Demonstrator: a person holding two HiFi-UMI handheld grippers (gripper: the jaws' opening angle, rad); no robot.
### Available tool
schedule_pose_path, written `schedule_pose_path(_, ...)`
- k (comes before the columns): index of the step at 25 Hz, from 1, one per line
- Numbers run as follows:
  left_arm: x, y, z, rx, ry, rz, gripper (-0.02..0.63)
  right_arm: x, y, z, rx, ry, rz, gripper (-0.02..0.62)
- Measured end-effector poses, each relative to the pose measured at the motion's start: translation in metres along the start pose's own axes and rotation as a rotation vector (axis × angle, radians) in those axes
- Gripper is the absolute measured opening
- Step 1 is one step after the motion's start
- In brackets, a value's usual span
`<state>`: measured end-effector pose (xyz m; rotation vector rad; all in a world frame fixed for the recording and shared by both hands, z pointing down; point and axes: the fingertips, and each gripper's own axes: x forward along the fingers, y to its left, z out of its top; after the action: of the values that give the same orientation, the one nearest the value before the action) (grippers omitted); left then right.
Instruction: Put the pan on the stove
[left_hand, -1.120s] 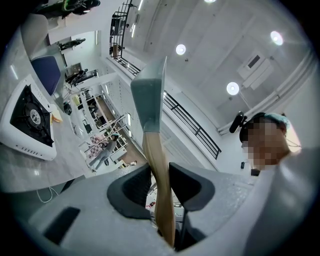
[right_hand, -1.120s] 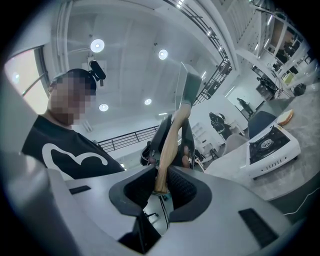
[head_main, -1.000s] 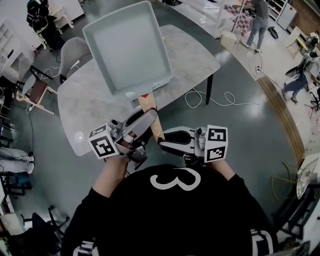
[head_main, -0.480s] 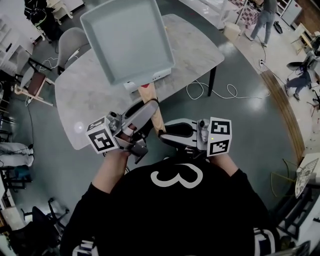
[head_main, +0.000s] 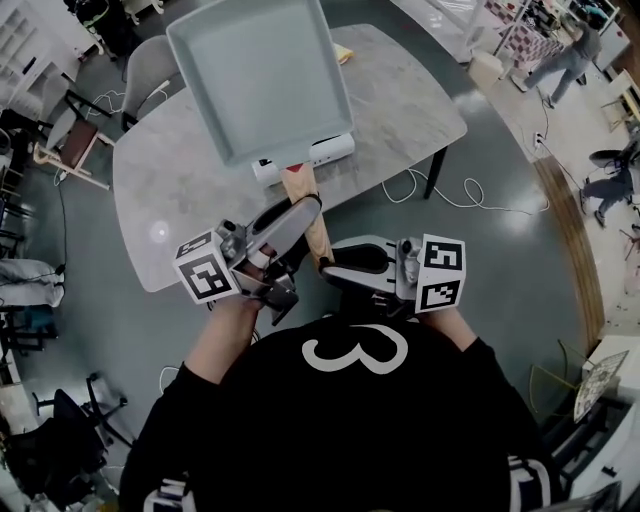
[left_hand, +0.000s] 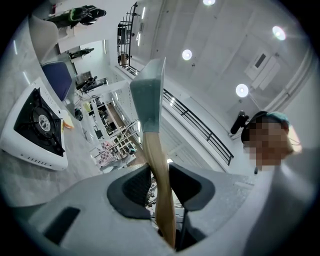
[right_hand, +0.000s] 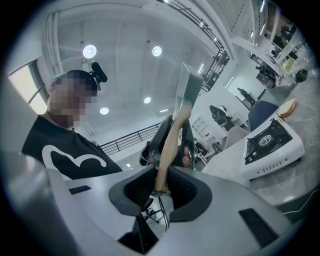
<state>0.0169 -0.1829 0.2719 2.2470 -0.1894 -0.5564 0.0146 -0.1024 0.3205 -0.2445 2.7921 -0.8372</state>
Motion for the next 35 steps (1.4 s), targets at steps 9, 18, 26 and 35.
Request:
schedule_pose_path(9,-0.007,0.024,-0.006,-0.028,-0.03,0.05,0.12,-0.001,-0.019,-0.013,0.043,0.038,0.027,0.071)
schedule_pose_path(18,-0.007,0.075,-0.007,-0.061,-0.044,0.106,0.123,-0.005,-0.058,-0.016,0.118,0.043,0.043,0.071)
schedule_pose_path(26,0.005,0.113,0.003,-0.133,-0.053,0.186,0.125,-0.006,-0.091,-0.009,0.206,0.046,0.05,0.073)
schedule_pose_path(35,0.002,0.167,-0.009,-0.201,-0.042,0.256,0.126,-0.011,-0.135,-0.026,0.292,0.055,0.042,0.075)
